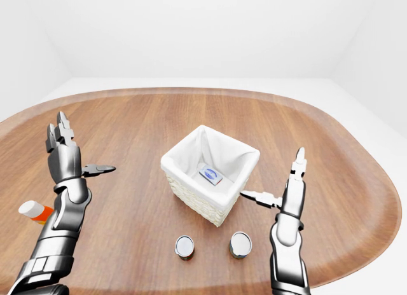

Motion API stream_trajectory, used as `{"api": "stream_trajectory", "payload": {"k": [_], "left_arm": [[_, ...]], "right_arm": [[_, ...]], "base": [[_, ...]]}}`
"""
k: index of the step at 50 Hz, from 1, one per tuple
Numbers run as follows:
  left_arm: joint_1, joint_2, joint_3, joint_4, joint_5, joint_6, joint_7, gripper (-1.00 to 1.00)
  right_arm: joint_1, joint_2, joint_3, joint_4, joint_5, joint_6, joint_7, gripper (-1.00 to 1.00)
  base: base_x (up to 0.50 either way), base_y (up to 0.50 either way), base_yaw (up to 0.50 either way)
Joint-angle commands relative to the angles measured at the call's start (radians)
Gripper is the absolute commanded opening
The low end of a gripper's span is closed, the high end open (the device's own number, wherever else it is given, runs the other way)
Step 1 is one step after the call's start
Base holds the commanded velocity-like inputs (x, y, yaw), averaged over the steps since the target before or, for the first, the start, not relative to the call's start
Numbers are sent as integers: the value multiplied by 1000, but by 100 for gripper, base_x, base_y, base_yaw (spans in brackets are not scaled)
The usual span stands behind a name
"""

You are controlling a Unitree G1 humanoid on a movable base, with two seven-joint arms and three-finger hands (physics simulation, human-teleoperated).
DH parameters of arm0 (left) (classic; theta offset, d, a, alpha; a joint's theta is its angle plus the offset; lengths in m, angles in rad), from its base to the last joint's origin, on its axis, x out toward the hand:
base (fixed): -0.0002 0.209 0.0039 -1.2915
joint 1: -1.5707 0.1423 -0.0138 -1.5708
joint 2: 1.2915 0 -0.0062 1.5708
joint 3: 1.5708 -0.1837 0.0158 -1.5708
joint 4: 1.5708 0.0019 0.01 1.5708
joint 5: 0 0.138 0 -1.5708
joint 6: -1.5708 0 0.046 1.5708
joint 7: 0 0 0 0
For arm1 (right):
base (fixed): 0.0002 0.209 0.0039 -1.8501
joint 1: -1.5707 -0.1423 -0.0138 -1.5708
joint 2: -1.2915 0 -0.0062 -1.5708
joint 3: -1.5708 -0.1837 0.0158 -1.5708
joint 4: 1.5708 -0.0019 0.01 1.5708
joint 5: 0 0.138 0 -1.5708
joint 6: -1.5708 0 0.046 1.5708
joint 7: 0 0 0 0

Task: Pick up the alphabet soup and the cream cheese box, and put them in the basket.

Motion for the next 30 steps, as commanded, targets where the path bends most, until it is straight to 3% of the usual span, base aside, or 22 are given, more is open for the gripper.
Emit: {"api": "stream_trajectory", "payload": {"k": [1, 30], "left_arm": [[-4, 2, 0, 12, 1, 0, 9, 100], [3, -1, -1, -8, 13, 0, 8, 100]], "right_arm": [[3, 0, 13, 17, -20, 0, 49, 100], [81, 6, 18, -77, -102, 0, 202, 100]], "base": [[0, 0, 0], [0, 0, 0]]}}
